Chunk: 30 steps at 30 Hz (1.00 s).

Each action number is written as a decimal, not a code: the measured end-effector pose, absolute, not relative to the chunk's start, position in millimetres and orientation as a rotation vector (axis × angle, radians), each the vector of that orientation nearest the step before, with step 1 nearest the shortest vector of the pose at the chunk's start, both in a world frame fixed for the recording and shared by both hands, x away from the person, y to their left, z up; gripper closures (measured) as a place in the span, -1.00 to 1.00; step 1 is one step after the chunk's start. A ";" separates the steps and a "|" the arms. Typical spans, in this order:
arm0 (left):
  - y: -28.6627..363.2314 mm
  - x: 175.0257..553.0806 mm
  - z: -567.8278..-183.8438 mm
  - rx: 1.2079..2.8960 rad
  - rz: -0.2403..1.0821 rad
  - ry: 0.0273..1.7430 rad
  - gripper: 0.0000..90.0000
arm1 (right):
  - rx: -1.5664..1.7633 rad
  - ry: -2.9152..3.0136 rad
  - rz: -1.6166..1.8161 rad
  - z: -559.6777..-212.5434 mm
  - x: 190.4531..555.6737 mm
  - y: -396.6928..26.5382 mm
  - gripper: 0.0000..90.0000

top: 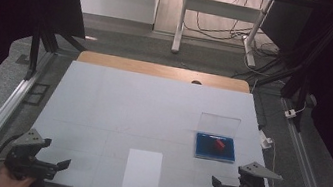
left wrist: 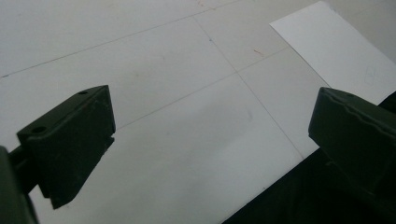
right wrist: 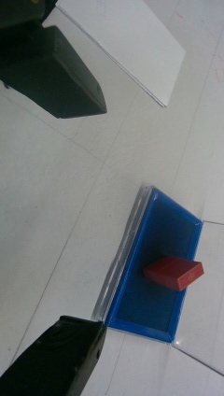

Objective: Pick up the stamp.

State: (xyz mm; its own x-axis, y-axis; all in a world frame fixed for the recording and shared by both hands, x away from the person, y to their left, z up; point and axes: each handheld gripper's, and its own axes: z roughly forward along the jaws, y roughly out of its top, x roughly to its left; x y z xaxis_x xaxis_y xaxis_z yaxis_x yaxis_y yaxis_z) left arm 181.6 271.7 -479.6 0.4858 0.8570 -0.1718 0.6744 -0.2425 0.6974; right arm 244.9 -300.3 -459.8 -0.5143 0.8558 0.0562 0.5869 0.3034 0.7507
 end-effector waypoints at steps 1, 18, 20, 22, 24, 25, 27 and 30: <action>271.6 181.8 -479.7 1.998 0.315 1.262 -0.98 | 1.298 2.223 1.053 -459.7 245.0 -300.6 -1.00; 265.6 181.6 -480.7 2.048 0.342 1.257 -1.00 | 1.263 2.262 1.015 -460.8 245.5 -296.2 -1.00; 266.3 182.1 -480.8 2.043 0.339 1.268 -1.00 | 1.259 2.267 1.009 -460.8 245.6 -295.7 -1.00; 266.7 182.6 -481.0 2.037 0.332 1.279 -0.99 | 1.258 2.269 1.008 -460.9 245.7 -295.4 -1.00; 266.9 182.7 -481.1 2.035 0.327 1.281 -0.98 | 1.257 2.275 1.009 -460.8 246.0 -295.4 -1.00; 266.7 182.5 -481.0 2.037 0.332 1.278 -0.98 | 1.257 2.274 1.007 -460.7 245.9 -295.2 -1.00; 266.1 182.4 -480.9 2.044 0.338 1.275 -0.97 | 1.247 2.275 1.007 -460.5 245.6 -294.6 -1.00; 265.8 182.8 -481.0 2.048 0.335 1.274 -0.98 | 1.235 2.278 1.003 -459.5 245.7 -293.5 -1.00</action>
State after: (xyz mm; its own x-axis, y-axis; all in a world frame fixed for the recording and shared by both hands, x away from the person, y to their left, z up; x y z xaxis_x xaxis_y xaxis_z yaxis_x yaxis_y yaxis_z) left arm 182.8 265.8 -481.0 0.4849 0.8640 -0.1358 0.6855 -0.2790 0.6725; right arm 245.7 -293.5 -459.5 -0.5524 0.8334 0.0192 0.5768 0.3655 0.7306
